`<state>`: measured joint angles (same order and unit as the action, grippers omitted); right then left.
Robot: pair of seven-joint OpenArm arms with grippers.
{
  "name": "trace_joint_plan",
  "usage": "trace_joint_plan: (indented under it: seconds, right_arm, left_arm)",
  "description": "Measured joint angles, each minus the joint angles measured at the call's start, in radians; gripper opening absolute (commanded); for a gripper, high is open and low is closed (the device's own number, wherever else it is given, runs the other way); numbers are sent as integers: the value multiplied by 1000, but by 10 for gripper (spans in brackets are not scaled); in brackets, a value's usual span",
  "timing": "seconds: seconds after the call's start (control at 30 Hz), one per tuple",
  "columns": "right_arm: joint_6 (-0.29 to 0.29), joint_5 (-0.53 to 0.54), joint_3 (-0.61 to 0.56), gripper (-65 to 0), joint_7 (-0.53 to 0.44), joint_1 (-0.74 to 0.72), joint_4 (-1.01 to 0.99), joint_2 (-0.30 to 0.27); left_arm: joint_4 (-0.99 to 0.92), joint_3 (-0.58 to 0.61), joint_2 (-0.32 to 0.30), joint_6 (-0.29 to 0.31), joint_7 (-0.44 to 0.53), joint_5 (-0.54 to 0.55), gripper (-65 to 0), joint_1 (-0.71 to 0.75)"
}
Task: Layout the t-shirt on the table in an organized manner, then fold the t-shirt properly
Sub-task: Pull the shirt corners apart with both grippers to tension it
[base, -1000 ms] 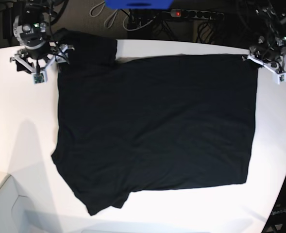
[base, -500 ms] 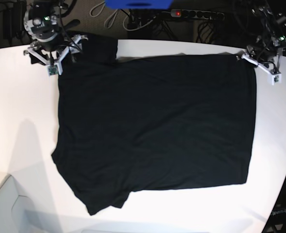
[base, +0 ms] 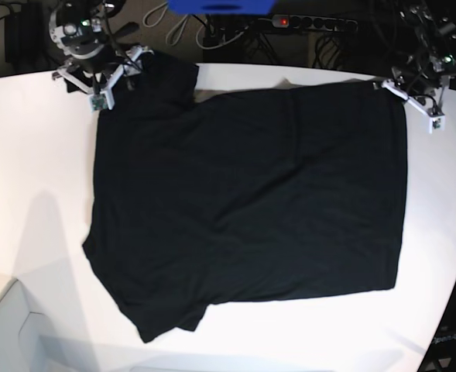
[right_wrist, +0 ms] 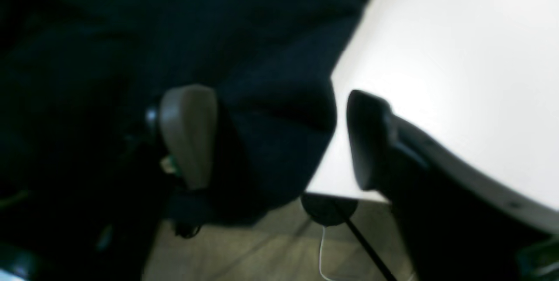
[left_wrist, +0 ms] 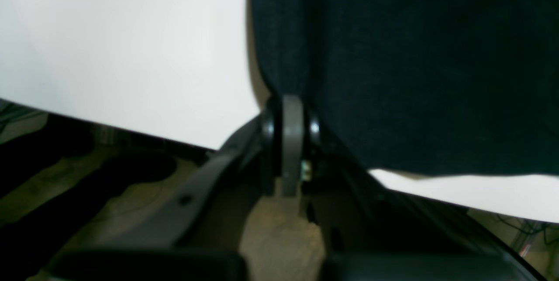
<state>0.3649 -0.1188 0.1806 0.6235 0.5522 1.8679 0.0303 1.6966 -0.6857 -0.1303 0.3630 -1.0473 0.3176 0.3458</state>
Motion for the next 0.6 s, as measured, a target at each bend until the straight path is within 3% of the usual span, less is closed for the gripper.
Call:
trace_joint_plan:
  seconds: [0.27, 0.43, 0.6]
  right_arm:
    - [0, 6, 5, -650, -7, 8, -7, 0]
    - [3, -19, 29, -650, 49, 31, 64, 2]
    - [19, -5, 19, -650, 22, 55, 154, 4]
  left_arm:
    - [14, 1, -25, 0, 3, -3, -650, -5]
    - [13, -80, -39, 3, -3, 5, -650, -63]
    - [14, -145, -43, 3, -8, 2, -650, -109]
